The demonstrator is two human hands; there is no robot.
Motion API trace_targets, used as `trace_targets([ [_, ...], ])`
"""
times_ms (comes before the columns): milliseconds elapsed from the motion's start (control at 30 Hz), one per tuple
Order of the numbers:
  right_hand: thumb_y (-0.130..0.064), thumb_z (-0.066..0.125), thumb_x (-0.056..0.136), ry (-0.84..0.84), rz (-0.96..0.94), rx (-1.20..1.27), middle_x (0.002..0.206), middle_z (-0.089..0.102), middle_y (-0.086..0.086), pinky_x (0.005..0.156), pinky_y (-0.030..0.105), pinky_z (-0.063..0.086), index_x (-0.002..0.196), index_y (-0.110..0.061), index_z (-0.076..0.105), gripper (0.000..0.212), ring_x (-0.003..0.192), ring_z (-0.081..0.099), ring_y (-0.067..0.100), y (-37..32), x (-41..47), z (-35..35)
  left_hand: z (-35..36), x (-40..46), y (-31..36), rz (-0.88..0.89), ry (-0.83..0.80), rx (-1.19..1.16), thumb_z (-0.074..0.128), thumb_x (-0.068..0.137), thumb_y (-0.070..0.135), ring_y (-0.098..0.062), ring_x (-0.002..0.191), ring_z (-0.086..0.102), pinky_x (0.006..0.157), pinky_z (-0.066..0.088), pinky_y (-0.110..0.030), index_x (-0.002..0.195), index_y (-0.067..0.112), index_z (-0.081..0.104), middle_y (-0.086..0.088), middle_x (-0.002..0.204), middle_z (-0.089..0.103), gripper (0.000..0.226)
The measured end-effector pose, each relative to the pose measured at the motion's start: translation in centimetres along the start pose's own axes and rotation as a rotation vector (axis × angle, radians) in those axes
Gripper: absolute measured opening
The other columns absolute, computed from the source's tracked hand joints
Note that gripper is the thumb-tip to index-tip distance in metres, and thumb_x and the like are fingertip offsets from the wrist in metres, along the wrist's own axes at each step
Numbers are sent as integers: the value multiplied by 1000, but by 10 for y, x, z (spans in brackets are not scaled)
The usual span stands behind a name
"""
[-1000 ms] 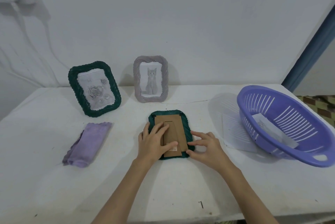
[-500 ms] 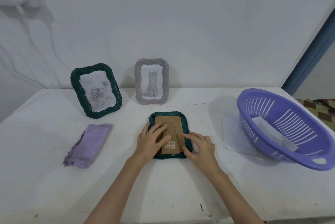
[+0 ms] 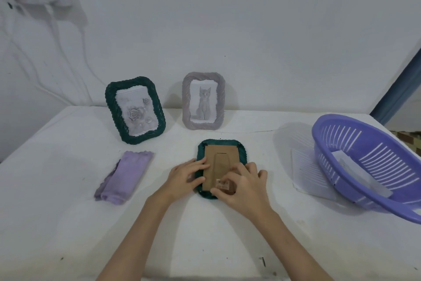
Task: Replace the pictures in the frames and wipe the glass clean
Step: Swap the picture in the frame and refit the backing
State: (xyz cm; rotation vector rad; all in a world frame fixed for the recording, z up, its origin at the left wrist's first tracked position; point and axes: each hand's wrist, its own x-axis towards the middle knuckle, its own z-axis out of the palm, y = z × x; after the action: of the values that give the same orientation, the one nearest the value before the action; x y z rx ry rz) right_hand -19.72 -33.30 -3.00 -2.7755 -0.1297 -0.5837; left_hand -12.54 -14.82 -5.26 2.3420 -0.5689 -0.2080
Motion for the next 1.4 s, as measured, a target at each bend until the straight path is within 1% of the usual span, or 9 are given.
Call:
trace_targets([
  [67,-78,44,57,-12,18,-83,76,62,-15,67,31,20,64,-33,64,50,76,51,18,-7,2,2,-1,-2,0,-5,26,24,52,82,52,-13,142,19,116,17,-44,122,45,47,23,143,27,42],
  [167,-83,41,54,-18,43,-170,65,61,-12,65,33,19,61,-31,64,57,69,52,17,-14,2,5,-1,-6,1,-21,63,48,44,77,59,-16,143,9,116,12,-40,118,52,46,11,154,19,42],
  [333,-84,42,54,18,32,-208,57,61,-11,65,34,21,56,-29,64,60,66,53,19,-14,4,8,-1,-8,4,-45,78,35,55,89,38,-17,144,4,115,8,-35,121,47,50,7,155,15,34],
  [500,-79,46,56,63,-2,-240,55,63,-11,65,33,20,52,-26,62,55,66,53,19,-17,3,10,-1,-8,6,-65,66,41,50,85,50,-17,144,7,114,9,-33,123,47,49,8,154,22,39],
  [600,-75,49,58,81,6,-251,55,63,-12,65,33,20,50,-26,62,51,66,53,19,-17,2,12,-1,-8,6,-62,71,46,54,90,40,-17,144,7,114,9,-33,123,46,49,7,154,21,35],
  [767,-68,56,57,118,42,-235,50,60,-11,64,33,18,46,-27,58,43,62,51,18,-18,5,14,-2,-8,7,-60,70,44,54,90,38,-17,143,6,112,10,-32,124,45,49,8,154,20,35],
  [1267,-72,66,48,83,89,-178,60,60,-13,63,31,7,49,-30,59,42,62,52,17,-16,6,14,-3,-10,11,-69,73,51,54,89,38,-16,143,7,113,9,-35,125,43,51,8,154,20,36],
  [1333,-72,60,53,99,83,-116,70,63,-13,67,31,17,60,-31,63,42,68,54,17,-14,4,14,-4,-10,11,-69,68,52,55,89,38,-17,143,7,114,9,-35,125,44,50,8,154,20,36],
  [1400,-74,50,59,108,124,-24,93,65,-11,69,31,25,86,-33,67,52,83,54,18,-6,0,13,-5,-10,11,-70,59,34,54,89,38,-17,143,7,114,9,-35,124,45,49,7,154,20,36],
])
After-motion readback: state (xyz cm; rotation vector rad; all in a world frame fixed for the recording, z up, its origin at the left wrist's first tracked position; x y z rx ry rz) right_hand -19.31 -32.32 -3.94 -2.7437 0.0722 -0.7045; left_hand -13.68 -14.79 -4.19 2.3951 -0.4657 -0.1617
